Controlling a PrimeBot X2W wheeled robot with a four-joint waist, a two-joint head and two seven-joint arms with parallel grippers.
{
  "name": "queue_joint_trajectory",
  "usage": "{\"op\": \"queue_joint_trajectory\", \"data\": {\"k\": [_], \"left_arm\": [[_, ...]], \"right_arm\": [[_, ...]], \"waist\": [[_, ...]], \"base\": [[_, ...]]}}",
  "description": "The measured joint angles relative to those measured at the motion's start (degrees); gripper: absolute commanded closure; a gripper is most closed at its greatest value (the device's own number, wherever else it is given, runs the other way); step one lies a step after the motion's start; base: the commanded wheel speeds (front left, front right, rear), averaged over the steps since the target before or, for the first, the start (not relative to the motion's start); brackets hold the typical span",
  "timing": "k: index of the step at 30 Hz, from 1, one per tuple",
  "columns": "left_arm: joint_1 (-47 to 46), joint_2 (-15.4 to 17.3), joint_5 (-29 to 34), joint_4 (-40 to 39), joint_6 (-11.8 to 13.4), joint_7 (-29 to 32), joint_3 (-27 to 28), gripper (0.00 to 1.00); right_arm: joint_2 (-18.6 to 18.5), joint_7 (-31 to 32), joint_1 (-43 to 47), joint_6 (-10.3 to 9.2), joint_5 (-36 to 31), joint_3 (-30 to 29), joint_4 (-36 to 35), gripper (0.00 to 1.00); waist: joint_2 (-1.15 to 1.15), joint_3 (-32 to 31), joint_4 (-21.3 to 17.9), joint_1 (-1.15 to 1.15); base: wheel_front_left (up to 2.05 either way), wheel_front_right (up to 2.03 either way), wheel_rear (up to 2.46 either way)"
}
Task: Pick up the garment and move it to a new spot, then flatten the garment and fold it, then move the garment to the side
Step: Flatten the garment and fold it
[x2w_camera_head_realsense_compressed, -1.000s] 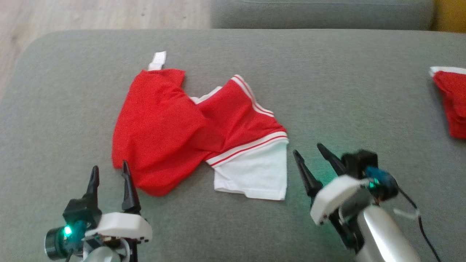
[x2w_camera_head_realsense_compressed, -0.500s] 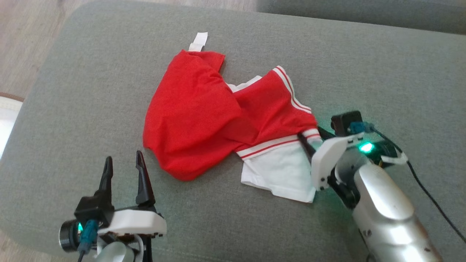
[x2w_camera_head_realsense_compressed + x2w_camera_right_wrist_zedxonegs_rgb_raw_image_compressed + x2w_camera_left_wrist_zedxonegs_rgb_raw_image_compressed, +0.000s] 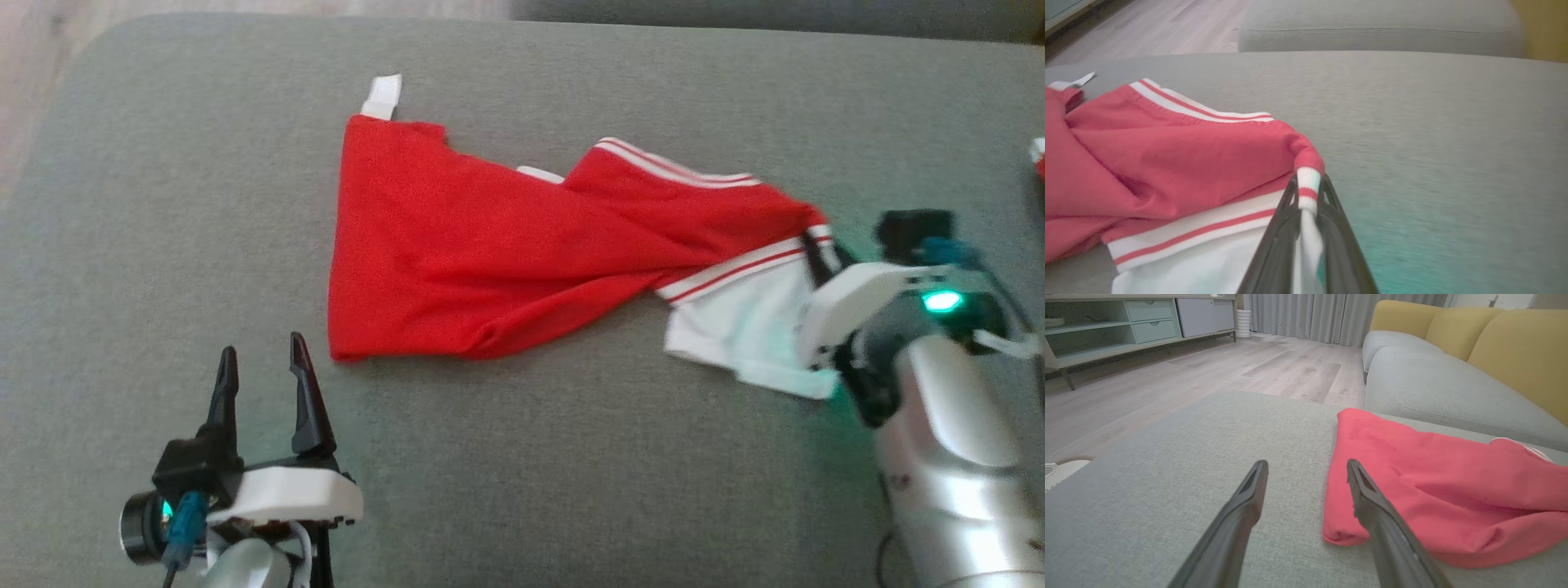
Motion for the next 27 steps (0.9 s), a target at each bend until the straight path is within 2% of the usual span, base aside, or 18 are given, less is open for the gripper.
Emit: {"op": "queue_joint_trajectory", "data": {"k": [6,11,12,13,14,20,27], "left_arm": [[-0.03,0.2,0.0,-0.33,-0.1,0.01,0.02,0.0],[-0.21,0.3,-0.01,-0.29,-0.85,0.12,-0.24,0.0],[-0.29,0.3,-0.01,-0.26,-1.08,0.15,-0.34,0.0],[-0.39,0.3,-0.01,-0.2,-1.1,0.16,-0.42,0.0],[-0.51,0.3,-0.01,-0.16,-1.13,0.25,-0.49,0.0],[-1.22,0.91,-0.01,0.07,-1.63,0.94,-1.01,0.0],[-2.22,1.54,-0.59,1.81,-5.06,4.15,-3.99,0.0]], "right_arm": [[-1.25,-0.42,6.48,0.0,-0.74,-9.51,-6.39,1.0],[-0.68,-0.4,10.3,0.0,-0.98,-12.35,-10.23,1.0],[-0.43,-0.41,10.87,0.0,-0.97,-12.36,-11.13,0.82],[-0.12,-0.44,11.33,0.0,-0.97,-12.28,-12.03,0.51],[0.19,-0.89,11.79,0.0,-0.89,-12.24,-13.01,0.0],[1.54,-4.01,14.06,0.0,-0.3,-11.38,-19.54,0.0],[2.55,-6.72,19.03,0.0,-0.24,-8.33,-29.14,0.0]], "waist": [[0.0,0.69,-2.83,0.0],[0.0,0.84,-3.7,0.0],[0.0,0.78,-3.88,0.0],[0.0,0.69,-4.04,0.0],[0.0,0.54,-4.2,0.0],[0.0,-1.02,-5.23,0.0],[0.0,-2.77,-6.56,-0.01]], "base": [[0.0,0.0,0.0],[0.0,0.0,0.0],[0.0,0.0,0.0],[0.0,0.0,0.0],[0.0,0.0,0.0],[0.0,0.0,0.0],[0.0,0.0,0.0]]}}
